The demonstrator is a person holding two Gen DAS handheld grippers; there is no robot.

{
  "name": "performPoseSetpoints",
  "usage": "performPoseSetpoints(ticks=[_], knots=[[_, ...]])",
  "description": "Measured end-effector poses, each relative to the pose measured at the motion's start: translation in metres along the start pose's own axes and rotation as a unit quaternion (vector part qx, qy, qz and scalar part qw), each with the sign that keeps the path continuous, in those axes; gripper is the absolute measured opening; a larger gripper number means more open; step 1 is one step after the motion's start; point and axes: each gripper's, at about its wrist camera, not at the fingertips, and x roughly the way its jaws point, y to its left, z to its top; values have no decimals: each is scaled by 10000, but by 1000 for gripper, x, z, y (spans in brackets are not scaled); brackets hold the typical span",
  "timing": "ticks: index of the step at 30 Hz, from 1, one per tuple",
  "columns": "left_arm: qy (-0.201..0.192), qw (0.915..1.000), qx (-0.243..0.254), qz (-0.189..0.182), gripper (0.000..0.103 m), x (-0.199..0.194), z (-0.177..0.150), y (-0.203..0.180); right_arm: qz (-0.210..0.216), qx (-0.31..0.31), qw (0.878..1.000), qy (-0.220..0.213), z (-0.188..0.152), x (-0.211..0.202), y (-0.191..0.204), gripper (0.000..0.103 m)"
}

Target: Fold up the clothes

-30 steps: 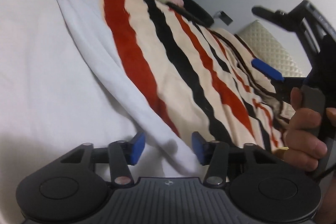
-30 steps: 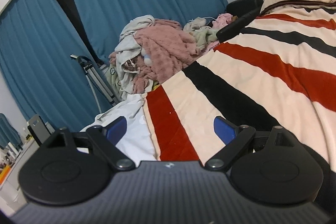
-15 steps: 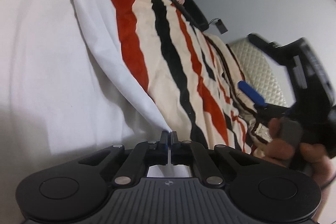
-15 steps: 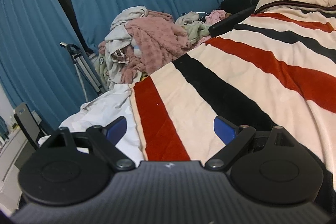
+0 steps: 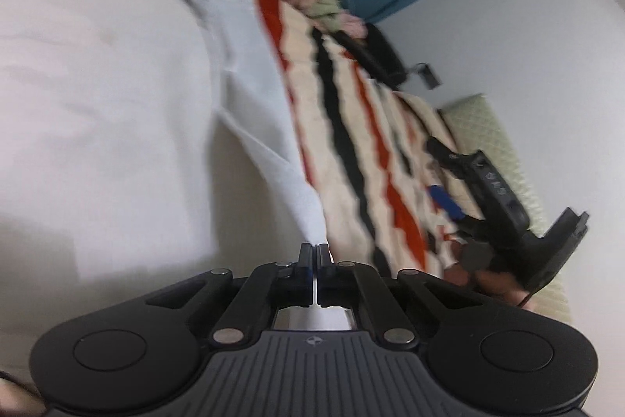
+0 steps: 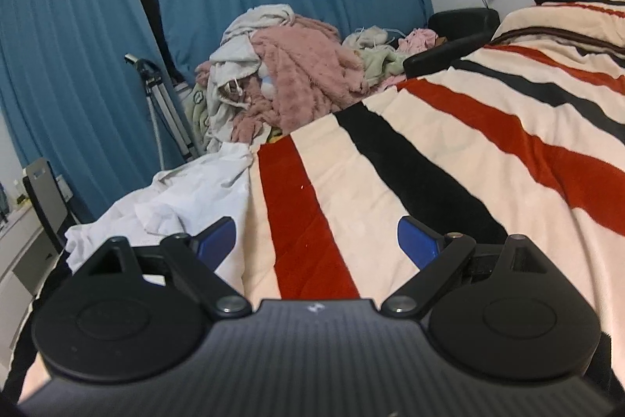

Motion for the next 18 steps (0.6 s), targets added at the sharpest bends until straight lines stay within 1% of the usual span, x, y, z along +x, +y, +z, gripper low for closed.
performPoseSetpoints(ticks=[2,4,5,7,8,10,13,15,17,18], knots=[[-2,9982,112,597,1,-7,2,13,40,48,10000,59,0,1,1,91],[-21,9917,188,1271,1,-9,1,26,88,27,9999,89,-2,1,3,91],[0,9905,104,1374,1,-8,2,32,111,1,9999,105,-3,1,5,91],[64,9900,-151,1400,1,-5,2,44,153,-59,9998,138,-5,1,9,91],[14,9896,-168,1426,2,-6,3,45,159,-84,9997,158,-6,1,10,91],[-148,9887,-118,1487,9,-10,4,42,163,-133,9995,215,-9,3,13,91],[-387,9883,24,1472,22,-18,3,35,189,-125,9993,298,-11,6,15,91],[-470,9860,198,1585,43,-19,0,27,204,-120,9992,333,-12,7,16,91],[-509,9818,439,1777,48,-18,-4,18,226,-134,9990,362,-14,8,18,91],[-492,9790,616,1878,49,-15,-10,10,238,-143,9989,381,-15,9,19,91]])
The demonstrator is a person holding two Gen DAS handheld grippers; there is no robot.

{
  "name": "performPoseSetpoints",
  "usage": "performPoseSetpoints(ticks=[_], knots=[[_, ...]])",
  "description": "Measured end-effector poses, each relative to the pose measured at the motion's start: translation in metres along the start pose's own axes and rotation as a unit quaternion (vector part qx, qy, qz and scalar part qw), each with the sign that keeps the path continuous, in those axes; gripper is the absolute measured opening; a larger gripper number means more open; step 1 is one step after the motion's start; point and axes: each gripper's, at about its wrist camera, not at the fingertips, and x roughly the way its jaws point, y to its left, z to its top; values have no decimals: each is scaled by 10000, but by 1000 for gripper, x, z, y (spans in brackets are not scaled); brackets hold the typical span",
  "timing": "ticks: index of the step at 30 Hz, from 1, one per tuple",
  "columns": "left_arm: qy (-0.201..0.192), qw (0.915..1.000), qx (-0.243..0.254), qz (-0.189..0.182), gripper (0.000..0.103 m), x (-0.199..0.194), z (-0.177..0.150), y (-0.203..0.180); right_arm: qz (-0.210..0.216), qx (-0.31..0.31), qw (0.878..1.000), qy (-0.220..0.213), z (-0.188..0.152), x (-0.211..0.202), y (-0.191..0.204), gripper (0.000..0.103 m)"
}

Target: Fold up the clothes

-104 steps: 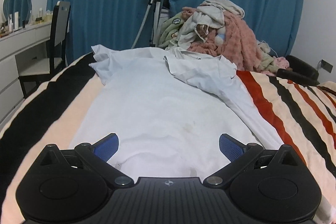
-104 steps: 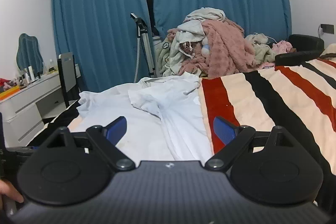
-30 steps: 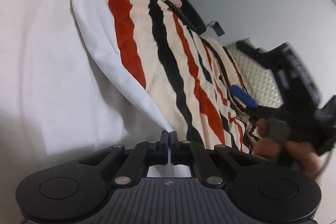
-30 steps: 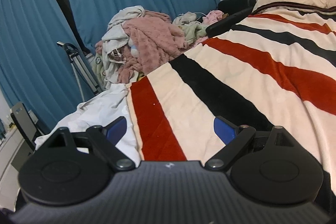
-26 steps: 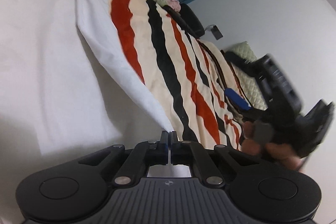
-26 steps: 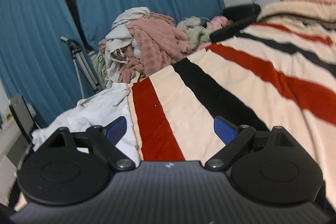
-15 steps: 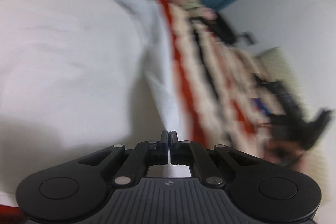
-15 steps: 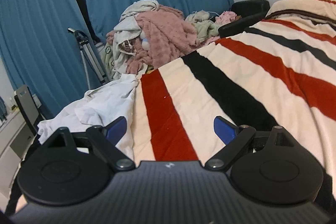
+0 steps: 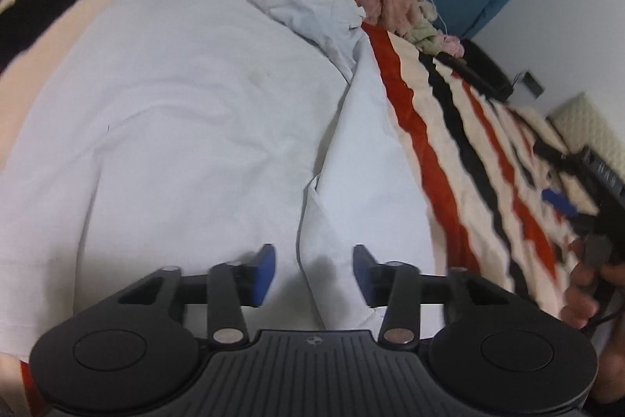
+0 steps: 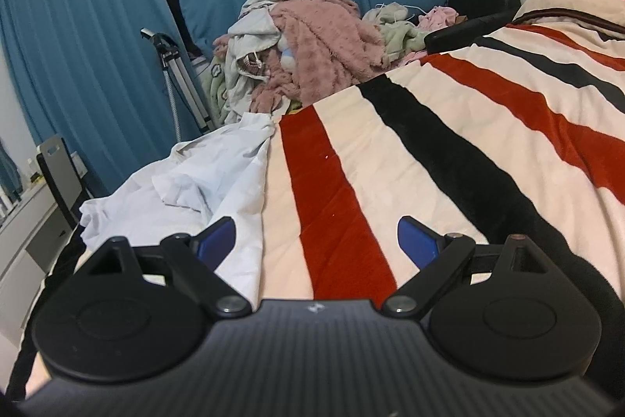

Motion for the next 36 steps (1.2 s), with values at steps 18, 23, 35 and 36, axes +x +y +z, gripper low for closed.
performPoseSetpoints(ticks=[18,23,35,36], knots=[[748,9798,694,1720,75,11,-51,-32,45,-388,9983,436,-20,14,26,91],[869,9802,84,1777,69,-13,-50,-9,171,-264,9981,525,-21,15,24,91],[341,9968,-145,712,68,-14,-32,-13,330,-639,9956,606,-30,19,42,91],[321,9970,-90,698,68,-12,-28,-14,335,-661,9955,593,-30,19,42,91]])
